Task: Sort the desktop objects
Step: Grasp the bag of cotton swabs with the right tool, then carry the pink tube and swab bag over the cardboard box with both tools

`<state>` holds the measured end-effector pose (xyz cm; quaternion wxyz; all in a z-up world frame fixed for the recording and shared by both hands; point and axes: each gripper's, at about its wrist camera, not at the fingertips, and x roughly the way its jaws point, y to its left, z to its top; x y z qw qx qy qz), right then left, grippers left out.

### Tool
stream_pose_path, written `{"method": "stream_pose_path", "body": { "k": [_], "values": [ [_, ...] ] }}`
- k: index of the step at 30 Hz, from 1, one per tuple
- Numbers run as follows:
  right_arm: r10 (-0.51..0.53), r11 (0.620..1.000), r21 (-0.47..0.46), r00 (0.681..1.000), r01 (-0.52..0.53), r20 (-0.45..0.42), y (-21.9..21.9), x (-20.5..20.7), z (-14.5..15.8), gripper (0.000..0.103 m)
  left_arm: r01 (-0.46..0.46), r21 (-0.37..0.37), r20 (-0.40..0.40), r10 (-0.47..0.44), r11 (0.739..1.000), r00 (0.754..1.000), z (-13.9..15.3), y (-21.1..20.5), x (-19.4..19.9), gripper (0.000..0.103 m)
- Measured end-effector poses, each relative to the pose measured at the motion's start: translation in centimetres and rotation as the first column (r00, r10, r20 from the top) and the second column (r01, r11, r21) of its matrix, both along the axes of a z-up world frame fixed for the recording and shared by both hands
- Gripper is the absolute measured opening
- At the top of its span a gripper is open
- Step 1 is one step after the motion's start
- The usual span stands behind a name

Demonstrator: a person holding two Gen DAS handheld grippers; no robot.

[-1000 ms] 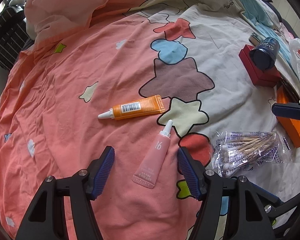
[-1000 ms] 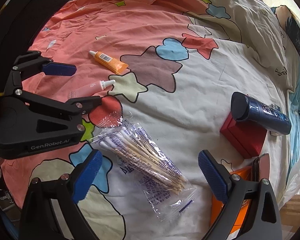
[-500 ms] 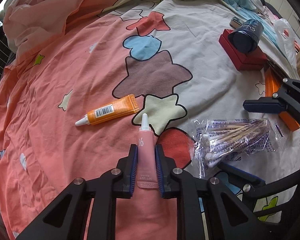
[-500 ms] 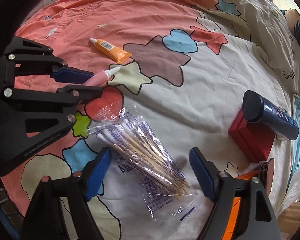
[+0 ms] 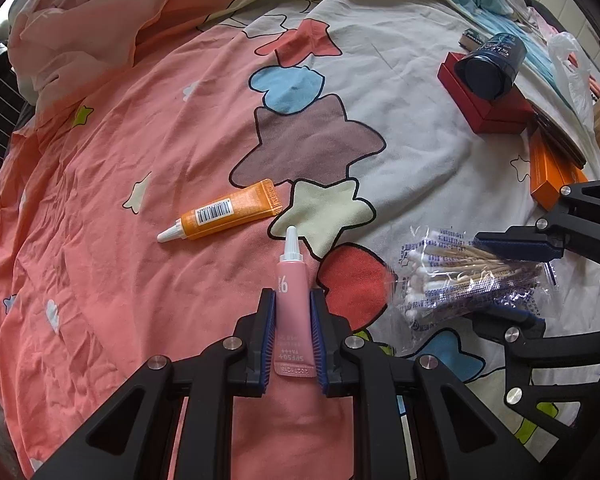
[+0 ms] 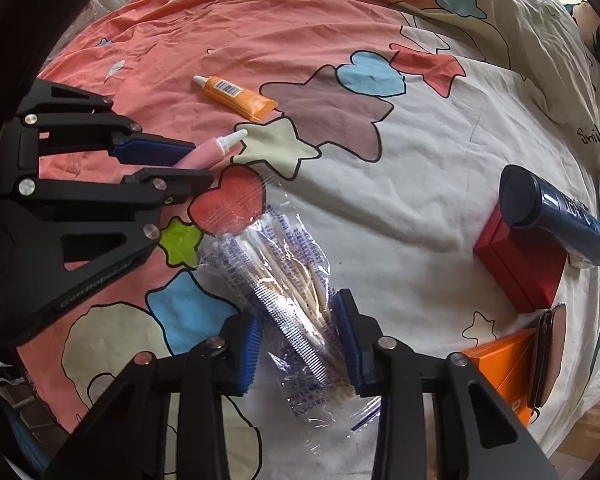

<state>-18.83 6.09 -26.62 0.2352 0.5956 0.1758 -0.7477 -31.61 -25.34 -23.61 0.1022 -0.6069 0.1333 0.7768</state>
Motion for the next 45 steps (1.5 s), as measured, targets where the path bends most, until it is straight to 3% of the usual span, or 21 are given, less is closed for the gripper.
{"method": "stream_pose_path", "body": {
  "k": [11,17,31,45],
  "values": [
    [-0.045,0.999,0.000,0.999,0.045,-0.021,1.5,0.9,1.6,0.030,-0.005,-0.022,0.008,0.005,1.000,1.000,1.8,-8.9,-3.4,0.017],
    [-0.056,0.998,0.003,0.998,0.056,-0.028,2.3,1.8,3.0,0.030,0.013,-0.023,-0.005,-0.013,1.000,1.000,4.3,-13.6,-4.9,0.017],
    [-0.107,0.994,-0.028,0.992,0.106,-0.064,3.4,4.6,9.1,0.030,0.039,-0.034,-0.046,-0.040,0.999,0.998,9.3,-12.4,-2.0,0.017],
    [-0.162,0.986,-0.060,0.975,0.155,-0.149,6.9,10.7,17.0,0.030,0.034,-0.027,-0.134,-0.037,0.999,0.990,18.7,-10.7,1.3,0.017]
  ]
}}
